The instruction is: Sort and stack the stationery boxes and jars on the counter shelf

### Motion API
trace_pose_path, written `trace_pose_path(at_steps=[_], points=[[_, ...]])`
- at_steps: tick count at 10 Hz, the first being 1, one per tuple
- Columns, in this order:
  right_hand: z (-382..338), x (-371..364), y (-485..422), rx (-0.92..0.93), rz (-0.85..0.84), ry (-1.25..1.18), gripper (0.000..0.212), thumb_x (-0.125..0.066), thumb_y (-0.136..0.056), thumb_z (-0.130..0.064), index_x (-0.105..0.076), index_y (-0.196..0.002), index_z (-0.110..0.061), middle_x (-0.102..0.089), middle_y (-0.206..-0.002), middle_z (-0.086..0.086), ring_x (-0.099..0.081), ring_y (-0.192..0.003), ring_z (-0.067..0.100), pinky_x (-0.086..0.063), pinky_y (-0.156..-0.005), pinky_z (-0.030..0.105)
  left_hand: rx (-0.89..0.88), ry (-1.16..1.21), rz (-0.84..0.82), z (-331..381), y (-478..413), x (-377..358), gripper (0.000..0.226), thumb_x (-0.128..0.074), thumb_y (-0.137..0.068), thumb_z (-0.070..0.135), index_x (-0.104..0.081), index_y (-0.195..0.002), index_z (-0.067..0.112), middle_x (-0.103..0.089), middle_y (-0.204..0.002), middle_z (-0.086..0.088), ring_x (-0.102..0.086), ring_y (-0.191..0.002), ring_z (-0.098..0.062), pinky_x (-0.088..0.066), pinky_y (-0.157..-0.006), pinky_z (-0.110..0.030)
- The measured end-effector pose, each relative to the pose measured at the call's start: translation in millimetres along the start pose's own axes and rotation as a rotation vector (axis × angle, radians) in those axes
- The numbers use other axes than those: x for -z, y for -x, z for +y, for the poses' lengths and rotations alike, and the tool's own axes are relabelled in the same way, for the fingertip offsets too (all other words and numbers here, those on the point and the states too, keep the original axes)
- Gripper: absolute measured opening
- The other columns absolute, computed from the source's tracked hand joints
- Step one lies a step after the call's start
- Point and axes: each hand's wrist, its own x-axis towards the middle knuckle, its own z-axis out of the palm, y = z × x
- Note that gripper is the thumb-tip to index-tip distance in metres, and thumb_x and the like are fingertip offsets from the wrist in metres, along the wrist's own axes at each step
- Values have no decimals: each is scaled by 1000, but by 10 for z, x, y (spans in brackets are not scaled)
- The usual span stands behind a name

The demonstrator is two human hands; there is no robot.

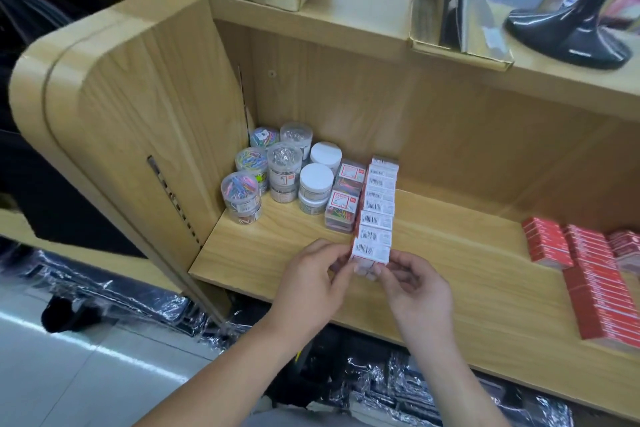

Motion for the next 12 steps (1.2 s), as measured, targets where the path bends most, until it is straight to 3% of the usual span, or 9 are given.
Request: trace_pose_path(at_steps=[1,3,4,6,8,9,10,11,12], points=[[164,-37,-43,72,64,144,25,-80,-83,-12,-72,-104,-22,-70,-90,-1,-69,-77,14,-58,-75,32,7,-79,-16,-75,-66,-36,15,-71,-90,27,-70,-104,29,-65,-89,11,-64,-77,-10,-56,-70,-37],[165,-37,-80,138,-190,335,24,-71,-91,-19,-66,-109,-34,-62,-94,-9,-64,-79,1,-53,-75,17,-14,-274,-239,-112,-125,-54,36,-57,-95,34,-55,-131,32,-58,-97,5,-58,-91,-17,-52,-80,-39],[227,-62,-103,205,-152,388,23,-73,-89,-14,-69,-109,-25,-58,-90,-8,-60,-82,-2,-47,-74,11,-16,-316,-262,-129,-158,-96,43,-54,-98,34,-49,-141,31,-54,-101,4,-56,-95,-19,-51,-82,-38],[342,-122,-122,277,-67,459,16,-75,-86,-7,-73,-98,-18,-55,-84,-7,-54,-82,-6,-36,-72,1,-28,-347,-270,-168,-173,-130,42,-51,-100,37,-46,-141,31,-51,-104,3,-56,-98,-21,-50,-83,-36],[134,-57,-178,147,-153,389,40,-79,-84,-11,-64,-89,-47,-61,-86,0,-61,-78,0,-41,-68,3,53,-222,-326,-170,-252,-57,49,-54,-91,45,-51,-140,37,-54,-104,3,-62,-93,-17,-53,-86,-37],[42,-24,-181,30,-200,331,31,-82,-82,-15,-69,-94,-41,-68,-92,0,-65,-68,-3,-45,-65,4,76,-161,-356,-184,-242,12,49,-53,-87,52,-56,-134,38,-56,-105,6,-64,-95,-14,-55,-87,-39],[18,27,-163,-36,-204,311,30,-81,-82,-14,-74,-108,-25,-74,-98,-1,-68,-68,-2,-49,-66,7,75,-113,-361,-228,-195,84,36,-62,-87,40,-63,-121,30,-56,-102,5,-62,-87,-13,-56,-80,-39],[-42,64,-73,-36,-167,349,24,-80,-83,-14,-73,-104,-23,-76,-94,-5,-68,-72,1,-49,-68,7,59,-176,-324,-238,-130,244,31,-62,-87,37,-63,-112,20,-57,-101,5,-58,-87,-14,-53,-81,-37],[-76,85,-7,-24,-88,376,15,-78,-85,-26,-71,-98,-27,-74,-89,-10,-68,-78,10,-56,-75,26,32,-208,-286,-257,-106,354,39,-59,-87,40,-65,-118,17,-60,-103,4,-59,-94,-16,-51,-86,-36]])
